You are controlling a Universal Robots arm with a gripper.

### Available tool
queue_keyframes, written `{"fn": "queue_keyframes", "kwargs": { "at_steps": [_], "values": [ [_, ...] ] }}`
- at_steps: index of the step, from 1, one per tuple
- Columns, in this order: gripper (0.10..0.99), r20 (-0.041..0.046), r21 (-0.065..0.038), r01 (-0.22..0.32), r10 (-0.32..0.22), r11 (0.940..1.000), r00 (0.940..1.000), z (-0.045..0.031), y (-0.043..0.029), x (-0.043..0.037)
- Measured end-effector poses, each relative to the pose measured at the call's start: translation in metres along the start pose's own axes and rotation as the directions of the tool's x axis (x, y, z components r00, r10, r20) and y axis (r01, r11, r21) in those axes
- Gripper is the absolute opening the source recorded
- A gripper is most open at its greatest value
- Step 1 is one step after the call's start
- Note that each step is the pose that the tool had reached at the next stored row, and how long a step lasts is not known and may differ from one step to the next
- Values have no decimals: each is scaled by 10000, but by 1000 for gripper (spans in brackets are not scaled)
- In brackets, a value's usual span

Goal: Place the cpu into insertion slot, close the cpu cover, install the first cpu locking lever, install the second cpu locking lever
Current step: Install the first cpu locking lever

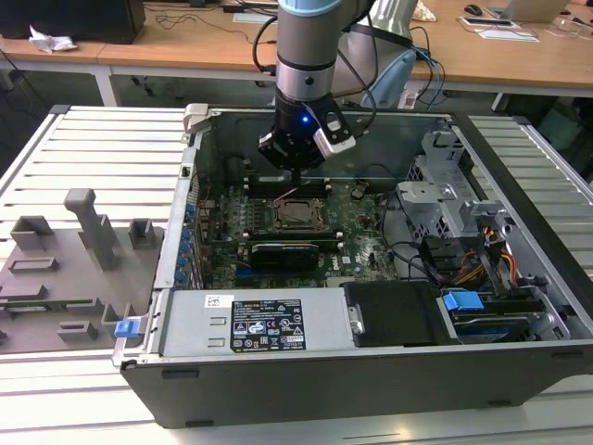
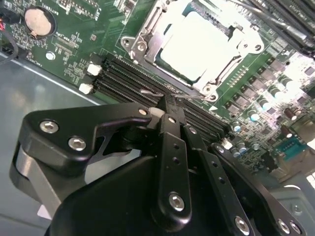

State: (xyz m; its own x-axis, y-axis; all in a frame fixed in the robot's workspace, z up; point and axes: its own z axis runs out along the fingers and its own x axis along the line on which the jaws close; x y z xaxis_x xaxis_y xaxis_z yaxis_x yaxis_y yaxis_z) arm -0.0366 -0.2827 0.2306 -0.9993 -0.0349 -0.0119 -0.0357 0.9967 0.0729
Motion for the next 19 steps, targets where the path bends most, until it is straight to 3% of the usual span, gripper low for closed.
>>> {"fn": "queue_keyframes", "kwargs": {
  "at_steps": [8,12,17,19],
  "values": [
    [102,4,7,19,-19,10000,10000,39,-2,-79],
    [102,56,-164,22,-21,9999,10000,50,-17,-79],
    [102,74,-278,20,-18,9996,10000,69,-55,-81],
    [102,78,-373,21,-18,9993,10000,72,-58,-90]
  ]
}}
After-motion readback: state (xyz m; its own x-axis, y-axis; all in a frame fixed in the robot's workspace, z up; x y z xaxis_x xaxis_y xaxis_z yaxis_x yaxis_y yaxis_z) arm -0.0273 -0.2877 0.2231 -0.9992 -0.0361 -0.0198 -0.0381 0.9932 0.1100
